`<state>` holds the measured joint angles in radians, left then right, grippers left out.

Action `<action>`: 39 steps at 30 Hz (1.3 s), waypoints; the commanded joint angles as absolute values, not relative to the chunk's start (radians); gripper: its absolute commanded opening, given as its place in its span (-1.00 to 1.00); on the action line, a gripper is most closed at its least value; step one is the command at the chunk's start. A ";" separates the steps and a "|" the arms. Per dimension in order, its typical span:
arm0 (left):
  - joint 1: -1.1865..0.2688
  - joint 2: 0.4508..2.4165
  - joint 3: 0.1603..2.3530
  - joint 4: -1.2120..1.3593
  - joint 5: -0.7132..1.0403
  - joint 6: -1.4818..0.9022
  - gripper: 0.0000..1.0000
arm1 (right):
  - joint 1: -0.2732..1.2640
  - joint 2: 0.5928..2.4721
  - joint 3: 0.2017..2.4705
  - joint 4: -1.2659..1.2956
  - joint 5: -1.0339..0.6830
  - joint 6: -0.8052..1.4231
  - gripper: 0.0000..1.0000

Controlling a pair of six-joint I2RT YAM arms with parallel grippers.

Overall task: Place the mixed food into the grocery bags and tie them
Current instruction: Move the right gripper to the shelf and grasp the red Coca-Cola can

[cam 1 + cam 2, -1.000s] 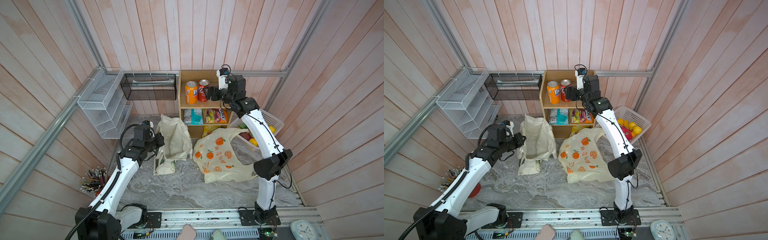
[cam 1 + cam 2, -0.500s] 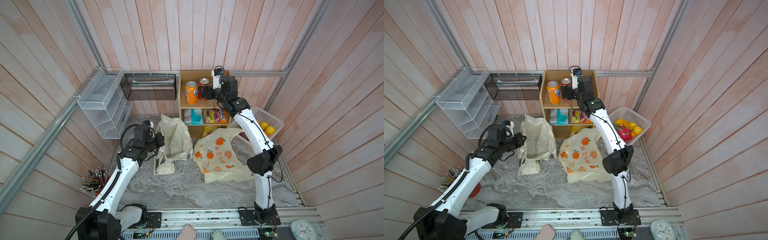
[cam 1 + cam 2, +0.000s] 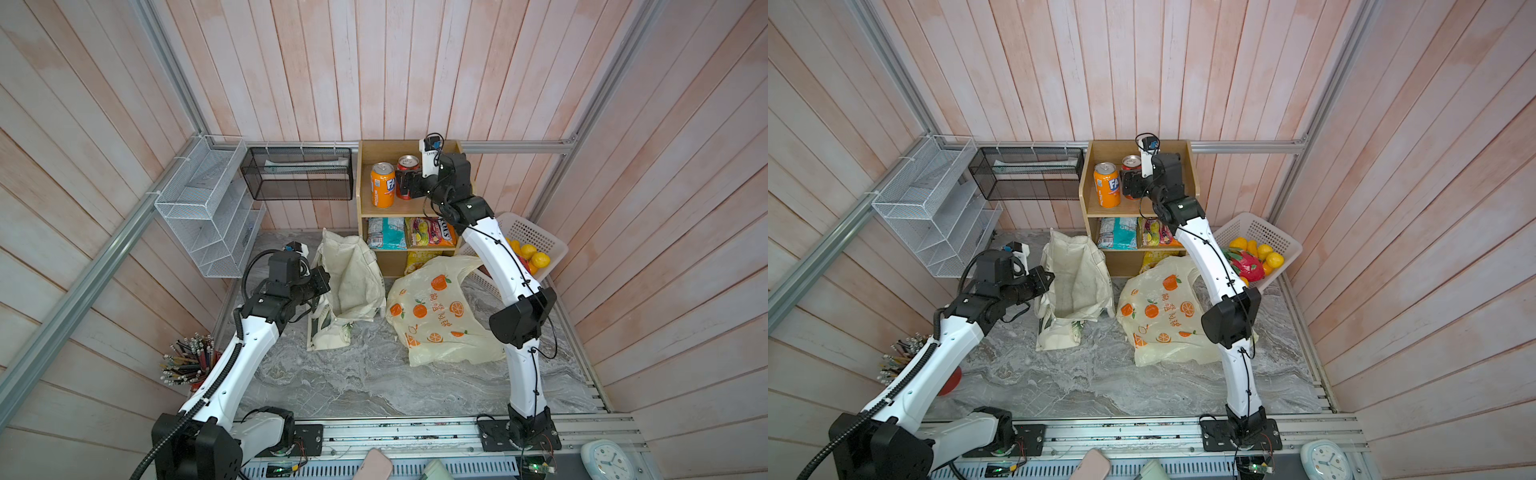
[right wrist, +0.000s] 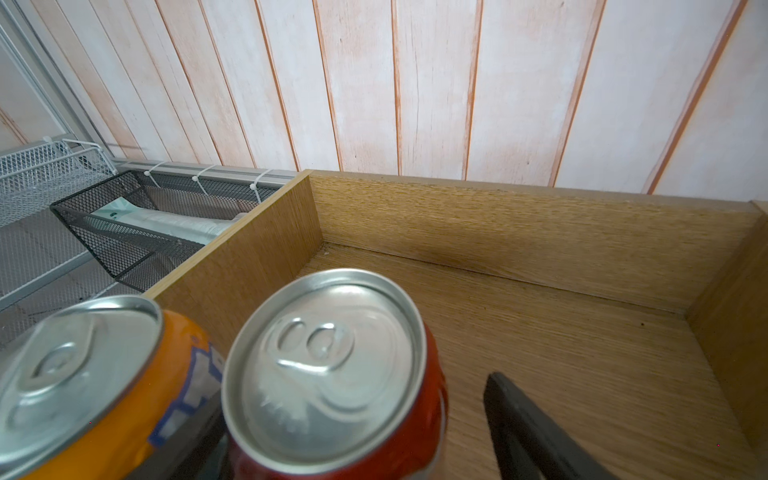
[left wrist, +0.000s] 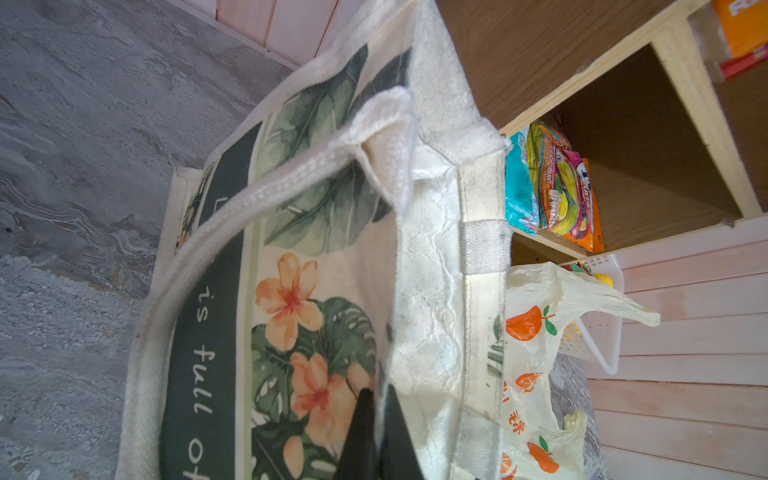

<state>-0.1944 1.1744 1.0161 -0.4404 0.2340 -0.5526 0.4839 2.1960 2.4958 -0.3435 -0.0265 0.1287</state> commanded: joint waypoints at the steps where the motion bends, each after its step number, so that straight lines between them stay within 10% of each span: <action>1: -0.191 1.175 1.001 -0.404 0.262 -0.560 -1.00 | 0.482 2.221 2.529 -0.303 -0.015 0.112 0.76; 20: -0.191 1.163 0.988 -0.396 0.269 -0.571 -1.00 | 0.482 2.148 2.520 -0.307 -0.056 0.114 -0.27; 39: -0.190 1.146 1.050 -0.475 0.286 -0.535 -1.00 | 0.616 1.726 2.043 -0.178 -0.028 0.078 -0.46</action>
<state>-0.1944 1.1736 1.0149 -0.4469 0.2554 -0.5594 0.5354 1.8183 2.0888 -0.3058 -0.0380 0.1169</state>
